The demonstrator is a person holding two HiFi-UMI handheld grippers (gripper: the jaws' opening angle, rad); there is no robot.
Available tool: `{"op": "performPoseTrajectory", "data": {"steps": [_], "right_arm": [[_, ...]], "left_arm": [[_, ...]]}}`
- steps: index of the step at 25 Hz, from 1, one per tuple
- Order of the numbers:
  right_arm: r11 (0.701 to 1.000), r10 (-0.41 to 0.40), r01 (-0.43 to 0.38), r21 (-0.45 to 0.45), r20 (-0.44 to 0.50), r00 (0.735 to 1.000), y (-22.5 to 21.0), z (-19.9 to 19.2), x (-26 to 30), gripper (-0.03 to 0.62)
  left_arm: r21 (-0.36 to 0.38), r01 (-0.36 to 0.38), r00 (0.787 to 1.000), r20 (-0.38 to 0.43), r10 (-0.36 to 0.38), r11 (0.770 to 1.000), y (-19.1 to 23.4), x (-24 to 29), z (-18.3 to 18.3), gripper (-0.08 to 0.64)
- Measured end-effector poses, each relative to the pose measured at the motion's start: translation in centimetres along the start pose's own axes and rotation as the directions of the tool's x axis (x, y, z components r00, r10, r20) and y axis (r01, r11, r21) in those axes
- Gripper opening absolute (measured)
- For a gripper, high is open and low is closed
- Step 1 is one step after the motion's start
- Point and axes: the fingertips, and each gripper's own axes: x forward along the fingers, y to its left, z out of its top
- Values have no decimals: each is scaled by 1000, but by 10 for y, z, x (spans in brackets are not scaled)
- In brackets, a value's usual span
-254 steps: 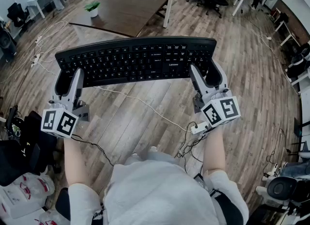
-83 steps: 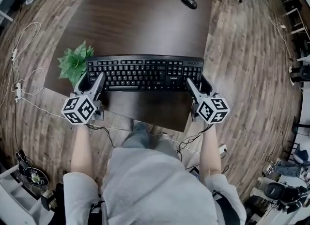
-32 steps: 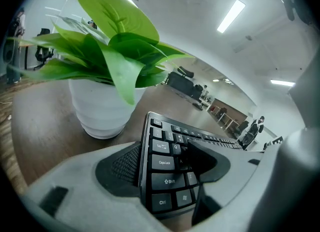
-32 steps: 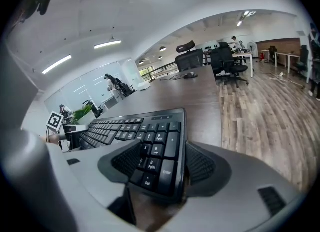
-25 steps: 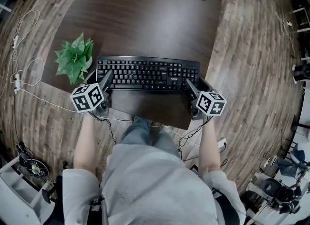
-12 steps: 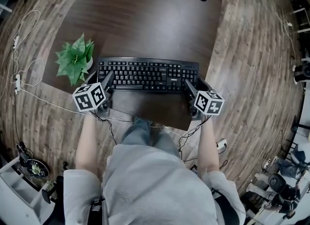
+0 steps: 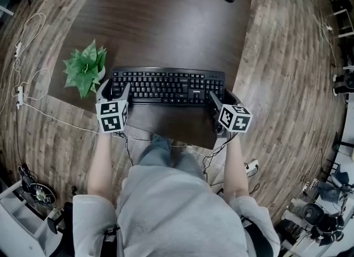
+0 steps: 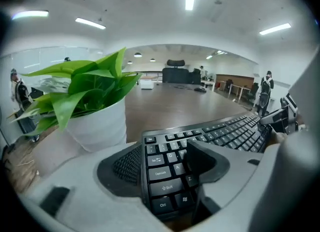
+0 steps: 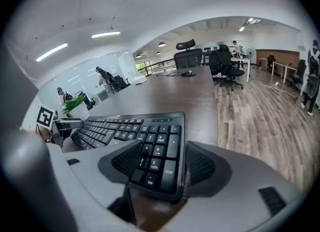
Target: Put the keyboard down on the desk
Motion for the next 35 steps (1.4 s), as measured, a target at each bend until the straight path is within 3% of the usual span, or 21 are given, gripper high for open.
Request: {"op": "performPoseTrajectory", "data": {"steps": [5,7,8,11,18,22,35], "right_arm": [[996,-56,58,-69,33,998,-1,5,-9,249],[993,-80,86,-85,72,994,-3,11,-17,226],[992,-86,94,-88,90,992,-3,15,-21,178],[994,-56,67,-86,121,991,2,24,-30,35],[984,39,-11,-178,154,987,26,32,-48,12],[982,72,-36,-187,189,979,35,37,-65,12],[957,165,-80,-279,300,940,53,56,-138,13]], "left_arm": [[-12,-31,999,35,31,999,2,-13,1,251],[-12,-76,995,56,77,997,6,-21,3,132],[-11,-98,993,68,99,995,8,-25,4,79],[-18,-119,988,99,121,993,7,-37,9,25],[-40,-83,979,184,88,996,-10,-73,26,11],[-27,-84,967,238,88,996,-20,-98,37,9],[-95,-107,911,388,136,990,-56,-187,62,10]]}}
